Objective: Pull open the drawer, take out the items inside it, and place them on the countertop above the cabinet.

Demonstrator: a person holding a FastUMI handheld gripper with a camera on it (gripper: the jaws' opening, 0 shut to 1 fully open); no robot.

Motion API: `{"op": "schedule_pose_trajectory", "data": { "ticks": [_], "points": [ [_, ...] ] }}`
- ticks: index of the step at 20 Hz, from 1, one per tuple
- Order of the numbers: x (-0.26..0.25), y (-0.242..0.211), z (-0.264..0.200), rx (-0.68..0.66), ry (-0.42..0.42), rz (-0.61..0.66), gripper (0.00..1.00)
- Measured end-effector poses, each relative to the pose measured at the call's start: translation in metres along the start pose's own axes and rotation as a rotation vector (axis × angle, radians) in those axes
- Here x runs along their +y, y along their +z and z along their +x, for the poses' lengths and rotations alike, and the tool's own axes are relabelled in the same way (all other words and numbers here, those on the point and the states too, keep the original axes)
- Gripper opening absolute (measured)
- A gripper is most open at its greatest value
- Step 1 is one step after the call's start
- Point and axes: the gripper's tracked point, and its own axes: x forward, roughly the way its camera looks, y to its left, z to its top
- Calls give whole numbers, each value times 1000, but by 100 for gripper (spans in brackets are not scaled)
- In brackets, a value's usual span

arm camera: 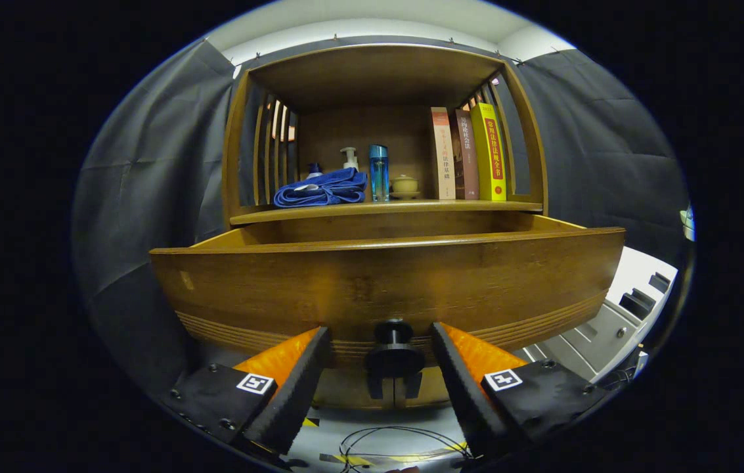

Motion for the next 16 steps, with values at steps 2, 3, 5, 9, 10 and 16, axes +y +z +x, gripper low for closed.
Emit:
{"op": "schedule_pose_trajectory", "data": {
  "ticks": [2,3,5,9,10,16],
  "points": [
    [4,11,-14,-7,21,-10,100],
    [4,22,-22,-21,27,-15,100],
    [2,62,-33,-80,36,-20,100],
    [-11,170,-20,-198,34,-5,100],
    [-15,195,-11,-222,31,-14,100],
    [-17,214,79,-67,48,-102,100]
  ]
}}
